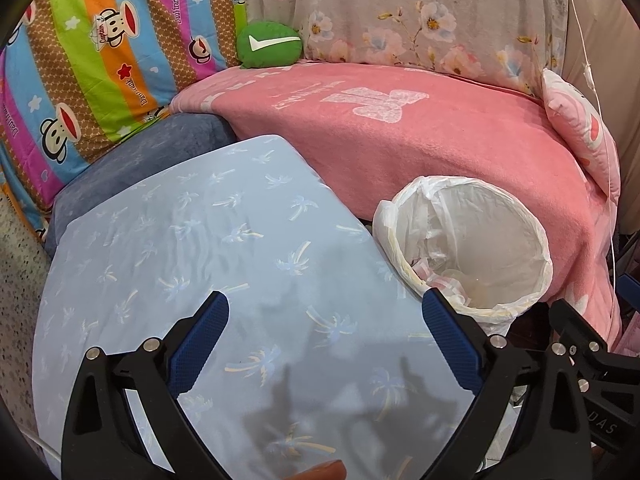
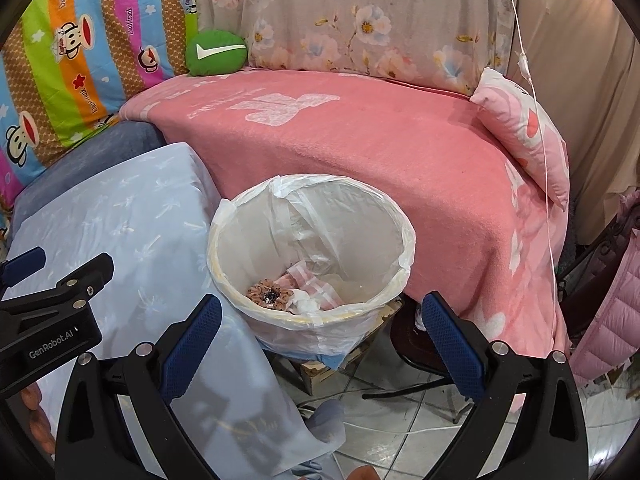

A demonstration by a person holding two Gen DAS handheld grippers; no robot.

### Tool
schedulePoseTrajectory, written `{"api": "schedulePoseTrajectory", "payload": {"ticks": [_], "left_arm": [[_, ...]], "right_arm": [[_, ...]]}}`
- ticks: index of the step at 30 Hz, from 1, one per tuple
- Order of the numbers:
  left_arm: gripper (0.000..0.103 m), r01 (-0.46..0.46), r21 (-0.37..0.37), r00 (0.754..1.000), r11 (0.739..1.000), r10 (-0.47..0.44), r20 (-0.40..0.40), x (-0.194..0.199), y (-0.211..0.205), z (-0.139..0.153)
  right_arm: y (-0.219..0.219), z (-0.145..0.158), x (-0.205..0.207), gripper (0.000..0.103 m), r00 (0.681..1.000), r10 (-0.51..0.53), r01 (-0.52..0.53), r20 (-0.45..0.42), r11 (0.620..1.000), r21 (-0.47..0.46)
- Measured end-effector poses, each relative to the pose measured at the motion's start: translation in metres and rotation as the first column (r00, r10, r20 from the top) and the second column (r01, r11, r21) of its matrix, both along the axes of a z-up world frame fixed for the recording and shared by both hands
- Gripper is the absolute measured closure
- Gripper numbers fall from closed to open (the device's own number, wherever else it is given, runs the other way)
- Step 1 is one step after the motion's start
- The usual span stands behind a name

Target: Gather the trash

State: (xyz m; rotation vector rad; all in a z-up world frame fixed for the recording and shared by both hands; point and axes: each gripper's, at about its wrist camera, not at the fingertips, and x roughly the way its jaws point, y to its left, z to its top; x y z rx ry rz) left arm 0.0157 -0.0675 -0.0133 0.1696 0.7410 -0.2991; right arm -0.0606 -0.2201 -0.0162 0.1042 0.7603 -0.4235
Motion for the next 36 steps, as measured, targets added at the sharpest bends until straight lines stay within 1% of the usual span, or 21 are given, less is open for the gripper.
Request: {"api": "schedulePoseTrajectory", "payload": {"ticks": [4,9,25,36], "left_arm": [[0.01,-0.001,0.008,1.0,1.0,0.001,0.007,-0.0014,-0.0006,0.0006],[0.01,-0.017,-0.001,1.0,1.0,0.017,-0.001,-0.0012,-0.0005,0.0003],[0.01,-0.011,-0.011,1.0,1.0,0.011,-0.007,-0.0049,-0.0033,-0.0007],[0.01,-0.008,-0.005,1.0,1.0,0.008,0.001,-0.0089,-0.0064,-0.0019]], "right_arm": [[-0.0014,-0.001,-0.0013,0.005,1.0,-0.005,0.005,-0.004,1.0,-0.008],[-0.0031,-0.0013,-0.0021,0.005,1.0,-0.009,0.009,-0.008,1.0,-0.009],[-0.007,-0.0073,-0.0058,0.005,1.0,-0.018,0.018,-0.016,1.0,0.001],[-0.007,-0.0092,-0.0073,0.005,1.0,-0.022,0.022,-0.019,1.0,0.004]]}}
